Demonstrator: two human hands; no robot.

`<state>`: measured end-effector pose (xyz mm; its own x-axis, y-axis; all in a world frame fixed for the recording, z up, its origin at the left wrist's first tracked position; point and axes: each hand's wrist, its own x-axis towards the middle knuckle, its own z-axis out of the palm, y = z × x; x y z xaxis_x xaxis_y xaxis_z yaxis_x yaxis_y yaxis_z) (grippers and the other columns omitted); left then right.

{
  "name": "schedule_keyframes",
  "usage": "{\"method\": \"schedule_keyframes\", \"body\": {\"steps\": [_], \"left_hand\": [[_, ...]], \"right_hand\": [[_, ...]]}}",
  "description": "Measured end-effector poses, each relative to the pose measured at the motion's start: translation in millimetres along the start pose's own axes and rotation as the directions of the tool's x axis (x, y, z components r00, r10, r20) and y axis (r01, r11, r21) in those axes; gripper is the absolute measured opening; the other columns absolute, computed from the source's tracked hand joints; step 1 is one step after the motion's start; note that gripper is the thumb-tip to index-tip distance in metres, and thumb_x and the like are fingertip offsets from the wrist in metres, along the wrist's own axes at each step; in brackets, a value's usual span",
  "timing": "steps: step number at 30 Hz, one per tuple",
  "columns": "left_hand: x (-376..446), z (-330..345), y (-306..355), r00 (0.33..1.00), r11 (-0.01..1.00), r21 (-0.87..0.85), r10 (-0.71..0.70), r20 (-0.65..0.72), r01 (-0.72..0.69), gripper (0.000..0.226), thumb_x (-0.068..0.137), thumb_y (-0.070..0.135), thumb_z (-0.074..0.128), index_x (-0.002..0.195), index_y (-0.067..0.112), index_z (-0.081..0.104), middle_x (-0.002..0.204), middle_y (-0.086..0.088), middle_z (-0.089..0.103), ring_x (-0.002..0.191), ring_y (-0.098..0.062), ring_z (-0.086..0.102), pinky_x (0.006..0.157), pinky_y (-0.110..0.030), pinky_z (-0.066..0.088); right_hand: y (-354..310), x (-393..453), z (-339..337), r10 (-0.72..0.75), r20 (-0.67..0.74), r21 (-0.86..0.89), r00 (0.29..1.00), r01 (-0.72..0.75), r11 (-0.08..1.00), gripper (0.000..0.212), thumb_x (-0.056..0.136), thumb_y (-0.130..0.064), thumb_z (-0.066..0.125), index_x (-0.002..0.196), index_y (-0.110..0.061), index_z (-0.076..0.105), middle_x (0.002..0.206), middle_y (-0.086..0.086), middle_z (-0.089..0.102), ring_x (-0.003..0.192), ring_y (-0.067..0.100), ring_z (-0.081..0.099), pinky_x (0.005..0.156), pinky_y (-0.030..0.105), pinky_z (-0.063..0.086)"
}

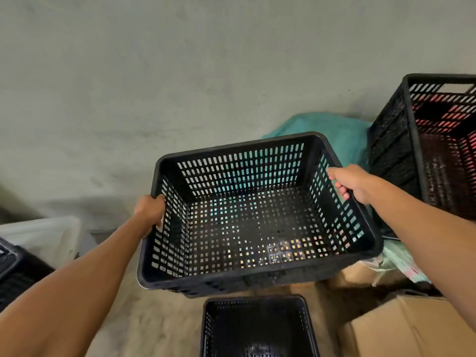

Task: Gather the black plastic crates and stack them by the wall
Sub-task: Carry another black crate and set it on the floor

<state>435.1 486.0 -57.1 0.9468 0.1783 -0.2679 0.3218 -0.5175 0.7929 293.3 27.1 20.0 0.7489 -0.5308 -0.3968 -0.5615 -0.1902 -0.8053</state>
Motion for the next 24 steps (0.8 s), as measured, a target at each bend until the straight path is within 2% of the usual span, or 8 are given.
{"method": "schedule_keyframes", "body": {"steps": [5,11,15,19,21,23,24], "left_hand": [[-22.1,-17.9,-48.2,0.998,0.998,0.051,-0.047,0.036,0.045,0.042,0.096,0.024,0.044,0.110,-0.013,0.057,0.059,-0.007,0.045,0.044,-0.021,0.038,0.044,-0.025,0.033],[-48.1,-23.7,-113.8,0.989,0.991,0.089,-0.107,0.101,0.099,0.032,0.095,0.021,0.044,0.106,-0.004,0.060,0.063,-0.008,0.047,0.045,-0.021,0.039,0.045,-0.025,0.033],[-60.9,-8.5,-155.1,0.977,0.984,0.086,-0.164,0.137,0.153,0.030,0.095,0.021,0.045,0.101,-0.004,0.059,0.060,-0.008,0.046,0.044,-0.022,0.039,0.047,-0.026,0.032],[-72.9,21.4,-198.5,0.956,0.969,0.092,-0.241,0.168,0.228,0.035,0.096,0.025,0.046,0.108,-0.006,0.058,0.062,-0.008,0.047,0.045,-0.022,0.039,0.046,-0.026,0.033],[-79.1,37.2,-222.3,0.950,0.961,0.109,-0.268,0.162,0.253,0.037,0.097,0.027,0.046,0.112,-0.005,0.058,0.065,-0.009,0.049,0.048,-0.025,0.043,0.053,-0.030,0.040],[-84.9,54.6,-248.8,0.941,0.950,0.131,-0.302,0.155,0.284,0.037,0.097,0.031,0.047,0.113,-0.001,0.058,0.071,-0.011,0.054,0.055,-0.026,0.049,0.064,-0.036,0.046],[-86.7,63.4,-261.7,0.932,0.942,0.123,-0.329,0.151,0.312,0.038,0.097,0.032,0.047,0.115,0.000,0.058,0.073,-0.010,0.055,0.056,-0.025,0.050,0.066,-0.037,0.047]], "right_hand": [[35.0,-26.3,29.5,0.041,-0.028,-0.082,0.999,-0.043,0.996,0.031,0.100,-0.029,0.049,0.076,-0.011,0.044,0.055,0.002,0.031,0.043,0.015,0.025,0.030,0.017,0.024],[94.9,-65.0,59.5,0.110,-0.041,-0.128,0.993,-0.114,0.985,0.032,0.099,-0.030,0.048,0.074,-0.009,0.048,0.050,0.003,0.031,0.039,0.016,0.026,0.031,0.018,0.025],[142.2,-77.2,78.4,0.175,-0.067,-0.086,0.982,-0.181,0.980,0.025,0.100,-0.030,0.047,0.086,-0.010,0.047,0.055,0.005,0.030,0.042,0.016,0.026,0.035,0.019,0.023],[202.1,-79.7,97.6,0.265,-0.092,-0.053,0.960,-0.270,0.961,0.041,0.100,-0.037,0.044,0.068,-0.015,0.034,0.056,0.006,0.027,0.039,0.016,0.024,0.039,0.021,0.019],[235.3,-75.8,109.1,0.324,-0.089,0.000,0.942,-0.325,0.946,0.041,0.100,-0.040,0.044,0.067,-0.018,0.033,0.060,0.004,0.029,0.034,0.019,0.031,0.033,0.019,0.022],[270.3,-72.3,120.7,0.379,-0.105,0.039,0.920,-0.377,0.926,0.038,0.098,-0.042,0.048,0.069,-0.021,0.035,0.064,0.002,0.035,0.040,0.020,0.038,0.030,0.018,0.026],[288.2,-69.0,126.5,0.379,-0.130,0.024,0.916,-0.379,0.925,0.037,0.096,-0.044,0.050,0.070,-0.022,0.036,0.065,0.002,0.037,0.044,0.020,0.038,0.033,0.020,0.028]]}}
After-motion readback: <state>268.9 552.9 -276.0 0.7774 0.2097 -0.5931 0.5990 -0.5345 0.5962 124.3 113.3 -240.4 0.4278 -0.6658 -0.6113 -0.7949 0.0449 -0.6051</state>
